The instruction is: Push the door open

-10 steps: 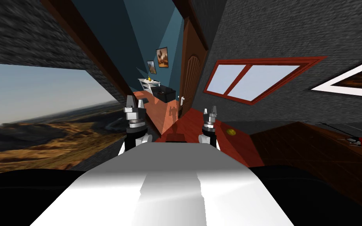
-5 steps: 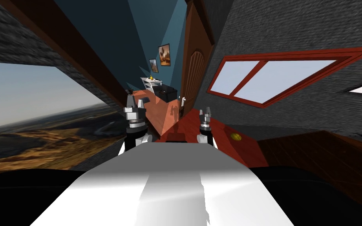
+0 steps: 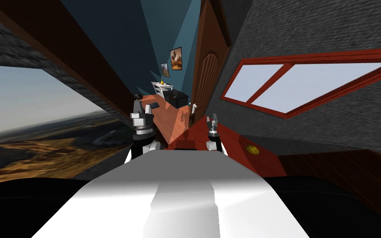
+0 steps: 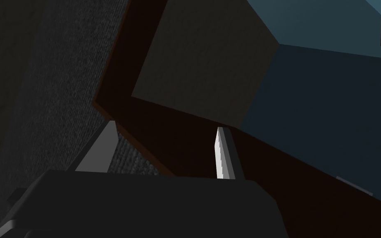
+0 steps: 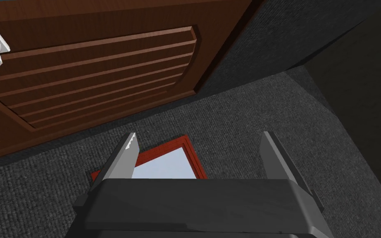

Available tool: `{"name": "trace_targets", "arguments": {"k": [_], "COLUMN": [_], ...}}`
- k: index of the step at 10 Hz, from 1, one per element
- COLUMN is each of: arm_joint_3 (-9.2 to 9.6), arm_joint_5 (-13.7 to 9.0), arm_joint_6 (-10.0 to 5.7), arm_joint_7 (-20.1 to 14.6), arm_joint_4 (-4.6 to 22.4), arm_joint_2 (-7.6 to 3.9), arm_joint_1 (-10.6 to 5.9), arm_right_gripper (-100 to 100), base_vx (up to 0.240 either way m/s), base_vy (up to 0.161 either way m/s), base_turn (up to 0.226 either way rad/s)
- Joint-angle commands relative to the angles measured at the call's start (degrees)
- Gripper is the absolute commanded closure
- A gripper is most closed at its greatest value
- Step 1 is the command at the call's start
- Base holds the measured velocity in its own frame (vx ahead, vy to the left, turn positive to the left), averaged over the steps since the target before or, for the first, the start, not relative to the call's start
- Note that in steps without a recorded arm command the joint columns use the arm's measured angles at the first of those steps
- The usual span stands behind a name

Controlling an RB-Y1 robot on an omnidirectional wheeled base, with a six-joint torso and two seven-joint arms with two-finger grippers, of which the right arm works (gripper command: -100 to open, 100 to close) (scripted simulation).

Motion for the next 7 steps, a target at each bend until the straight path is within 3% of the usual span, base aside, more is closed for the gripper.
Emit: {"name": "trace_targets", "arguments": {"k": [1, 3, 7], "arm_joint_3": [0.82, 2.2, 4.15], "arm_joint_5": [-0.18, -0.57, -1.11], "arm_joint_6": [-0.19, -0.56, -1.08], "arm_joint_7": [-0.81, -2.3, -4.4], "arm_joint_4": [1.64, 4.76, 9.16], "arm_joint_2": [-1.01, -2.96, -5.69], "arm_joint_1": [-0.69, -2.18, -4.28], "arm_right_gripper": [-100, -100, -100], "base_vx": [0.088, 0.095, 0.118], "base_vy": [-0.073, -0.068, -0.066], "base_turn": [0.087, 0.125, 0.096]}}
